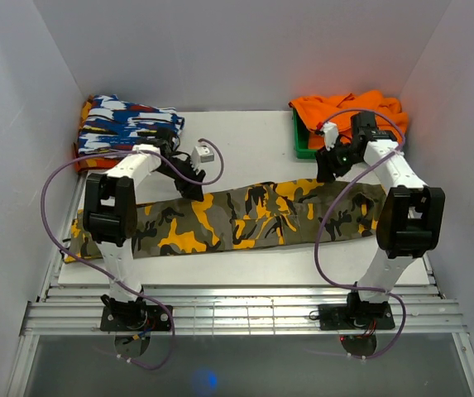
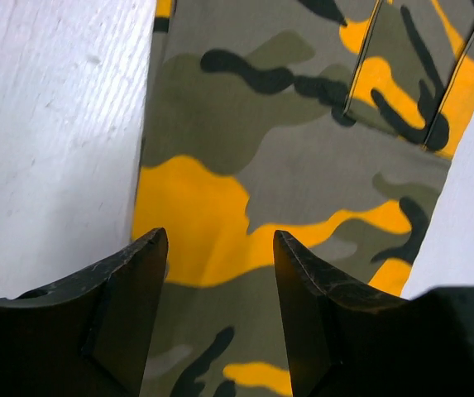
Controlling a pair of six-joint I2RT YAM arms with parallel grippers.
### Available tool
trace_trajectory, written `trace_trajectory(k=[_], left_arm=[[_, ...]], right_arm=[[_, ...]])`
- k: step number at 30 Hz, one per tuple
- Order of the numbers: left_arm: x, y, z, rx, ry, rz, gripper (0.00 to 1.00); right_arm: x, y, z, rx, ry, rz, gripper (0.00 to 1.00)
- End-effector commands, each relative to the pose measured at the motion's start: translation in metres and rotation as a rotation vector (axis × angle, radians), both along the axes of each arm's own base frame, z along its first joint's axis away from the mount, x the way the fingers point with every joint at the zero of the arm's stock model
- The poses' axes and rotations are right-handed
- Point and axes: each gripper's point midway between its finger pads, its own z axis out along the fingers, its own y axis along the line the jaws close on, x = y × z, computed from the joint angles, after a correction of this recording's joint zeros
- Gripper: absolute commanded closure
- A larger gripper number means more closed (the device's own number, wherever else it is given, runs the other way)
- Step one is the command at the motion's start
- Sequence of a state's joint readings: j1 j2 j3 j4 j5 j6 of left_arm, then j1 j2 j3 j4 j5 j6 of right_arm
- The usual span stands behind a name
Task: Fold and stack the trousers
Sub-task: Fold the trousers
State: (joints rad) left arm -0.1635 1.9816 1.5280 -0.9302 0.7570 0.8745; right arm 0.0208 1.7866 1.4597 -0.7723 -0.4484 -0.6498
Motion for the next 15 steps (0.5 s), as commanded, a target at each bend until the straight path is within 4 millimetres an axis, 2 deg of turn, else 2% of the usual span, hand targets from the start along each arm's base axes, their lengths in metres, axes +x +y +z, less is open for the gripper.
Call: trace_trajectory(k=[1,2,4,7,8,10,12,13,14,15], left_arm=[[0.015,-0.021,0.033,-0.075,-0.087,0.075,0.35],[0.015,-0.025,0.033,-0.08,-0.085,0.074,0.34],[0.014,-0.026,0.032,-0.089,-0.046,0.106,0.32],[0.011,-0.016,0.035,-0.072,-0.013,0.144,0.32],[0.015,-0.001,0.039,-0.079,-0.007,0.19,0.31],[0.013,0.021,0.052,-0.101,0.029,0.272,0.3],[0.016,0.068,0.06,-0.133,0.062,0.409,0.3],[0.01,0.1,0.066,-0.139,0.082,0.501,0.29],[0.006,0.119,0.066,-0.121,0.1,0.573,0.27],[0.001,0.134,0.067,-0.11,0.109,0.629,0.26]], right_arm=[[0.036,0.036,0.015,0.057,-0.075,0.009,0.4],[0.044,0.049,0.021,0.053,-0.098,0.025,0.39],[0.051,0.062,0.011,0.05,-0.092,0.058,0.37],[0.052,0.093,0.008,0.053,-0.105,0.154,0.34],[0.047,0.108,0.007,0.058,-0.098,0.198,0.34],[0.039,0.126,0.009,0.064,-0.089,0.27,0.34],[0.028,0.149,0.008,0.069,-0.088,0.347,0.34],[0.024,0.156,0.007,0.069,-0.085,0.368,0.34],[0.018,0.169,0.006,0.066,-0.091,0.403,0.34],[0.016,0.175,0.003,0.062,-0.092,0.416,0.34]])
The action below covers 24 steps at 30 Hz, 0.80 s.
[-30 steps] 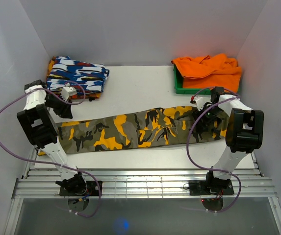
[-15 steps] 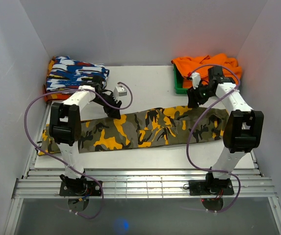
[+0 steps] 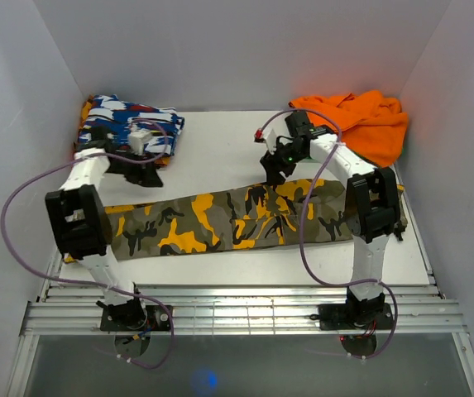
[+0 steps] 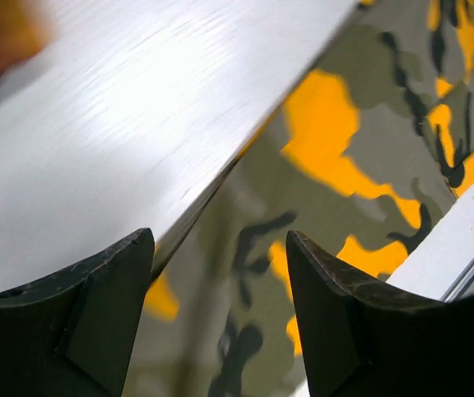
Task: Fold and stack the trousers
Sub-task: Fold the trousers
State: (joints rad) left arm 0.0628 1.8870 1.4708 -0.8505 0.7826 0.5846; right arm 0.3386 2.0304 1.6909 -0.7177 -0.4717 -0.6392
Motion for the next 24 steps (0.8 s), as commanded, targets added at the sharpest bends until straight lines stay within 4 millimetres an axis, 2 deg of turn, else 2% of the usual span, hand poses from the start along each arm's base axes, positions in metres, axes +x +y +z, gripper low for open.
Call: trace_trajectory(k=[1,2,3,4,8,13,14,16,17,19,20,24], left_arm=[[-0.032,0.072,0.036,-0.029,0.057,0.27,0.24],[-0.039,0.105,0.049,-0.034,0.038,0.379,0.2],[-0.046,0.12,0.053,-0.042,0.042,0.434,0.17],[-0.061,0.147,0.061,-0.053,0.047,0.533,0.14],[-0.1,0.175,0.075,-0.091,0.076,0.633,0.03],[-0.139,0.211,0.058,-0.018,0.146,0.812,0.02],[-0.145,0.214,0.054,-0.025,0.163,0.832,0.02],[-0.154,0.217,0.049,-0.051,0.189,0.848,0.02],[-0.156,0.218,0.047,-0.058,0.199,0.852,0.02],[-0.158,0.219,0.042,-0.063,0.201,0.846,0.02],[-0.157,0.219,0.041,-0.063,0.198,0.846,0.02],[-0.156,0.222,0.034,-0.049,0.193,0.853,0.02]], right_arm=[[-0.008,0.035,0.022,0.034,-0.061,0.108,0.34],[-0.01,0.045,0.021,0.035,-0.071,0.127,0.36],[-0.011,0.048,0.017,0.03,-0.067,0.127,0.37],[-0.012,0.052,0.014,0.021,-0.069,0.133,0.38],[-0.005,0.052,-0.008,-0.018,-0.047,0.101,0.37],[-0.011,0.037,-0.048,-0.119,0.015,0.108,0.36],[-0.017,0.033,-0.058,-0.137,0.04,0.117,0.4],[-0.022,0.027,-0.066,-0.158,0.045,0.123,0.5],[-0.024,0.024,-0.067,-0.166,0.049,0.123,0.62],[-0.029,0.014,-0.073,-0.186,0.062,0.112,0.76],[-0.03,0.012,-0.072,-0.187,0.063,0.106,0.91],[-0.03,-0.009,-0.059,-0.183,0.053,0.057,0.92]])
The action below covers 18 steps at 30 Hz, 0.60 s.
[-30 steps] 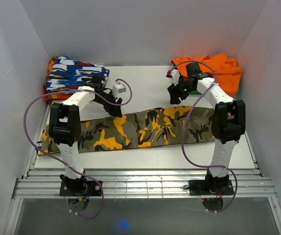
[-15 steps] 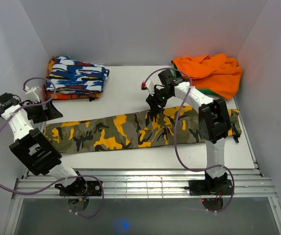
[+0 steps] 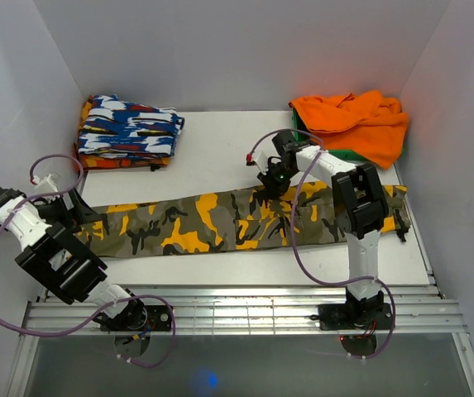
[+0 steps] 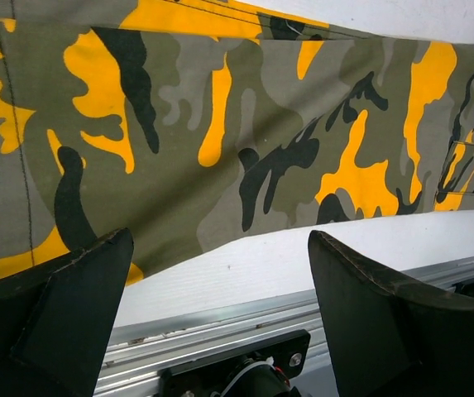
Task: Fold and stack the trousers
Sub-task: Fold the trousers
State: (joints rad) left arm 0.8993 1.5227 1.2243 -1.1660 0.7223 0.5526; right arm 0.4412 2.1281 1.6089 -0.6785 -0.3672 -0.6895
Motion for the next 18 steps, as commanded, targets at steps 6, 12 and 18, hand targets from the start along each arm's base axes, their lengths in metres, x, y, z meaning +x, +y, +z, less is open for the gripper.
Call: trace_trajectory(k=[6,12,18], left_arm=[[0.003,0.008,-0.013,0.053,-0.012,0.041,0.02],[-0.006,0.022,-0.027,0.094,0.08,0.188,0.02],[-0.028,0.019,-0.049,0.089,0.209,0.278,0.02]], right_arm=[[0.007,-0.06,0.022,-0.028,-0.017,-0.127,0.92],[0.008,-0.056,0.019,-0.012,0.019,-0.136,0.92],[0.015,-0.052,0.02,0.0,0.024,-0.143,0.92]])
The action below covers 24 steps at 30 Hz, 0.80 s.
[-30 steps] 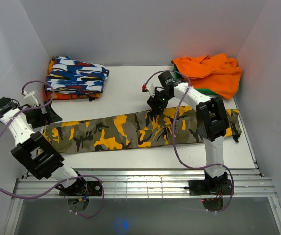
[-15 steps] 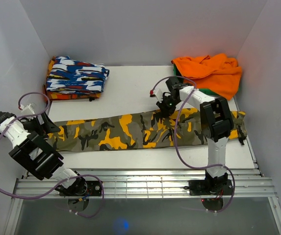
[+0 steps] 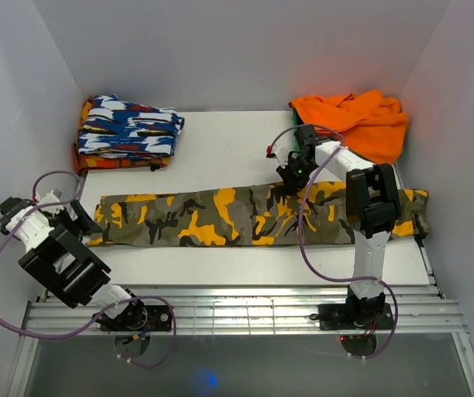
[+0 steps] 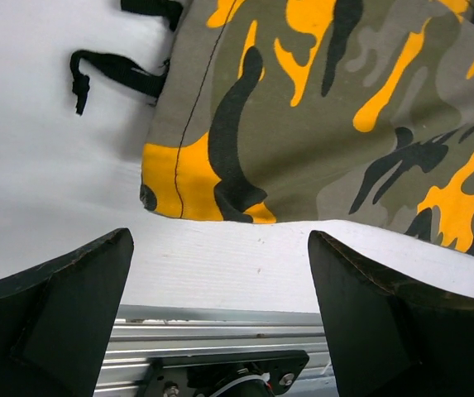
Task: Fold and stack the trousers
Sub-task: Fold the trousers
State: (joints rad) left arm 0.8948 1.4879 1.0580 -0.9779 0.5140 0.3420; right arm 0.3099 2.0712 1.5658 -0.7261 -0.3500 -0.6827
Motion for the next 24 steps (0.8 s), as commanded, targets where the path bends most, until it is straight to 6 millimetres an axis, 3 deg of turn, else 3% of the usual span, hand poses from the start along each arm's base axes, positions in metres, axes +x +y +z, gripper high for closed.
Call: trace_trajectory(k=[1,6,14,24], left_arm=[[-0.007,0.006,-0.003,0.036,0.034,0.078,0.02],[0.001,0.006,-0.017,-0.034,0.046,0.115,0.02],[0.023,-0.017,-0.032,-0.215,-0.058,0.157,0.02],[0.046,-0.022,-0.015,-0.273,-0.209,0.167,0.02]], right_arm=[[0.005,0.009,0.011,0.026,-0.003,-0.003,0.92],[0.009,0.012,0.013,0.036,-0.006,-0.004,0.92],[0.01,0.015,0.013,0.041,0.017,-0.01,0.92],[0.009,0.013,0.01,0.027,0.017,0.001,0.92]])
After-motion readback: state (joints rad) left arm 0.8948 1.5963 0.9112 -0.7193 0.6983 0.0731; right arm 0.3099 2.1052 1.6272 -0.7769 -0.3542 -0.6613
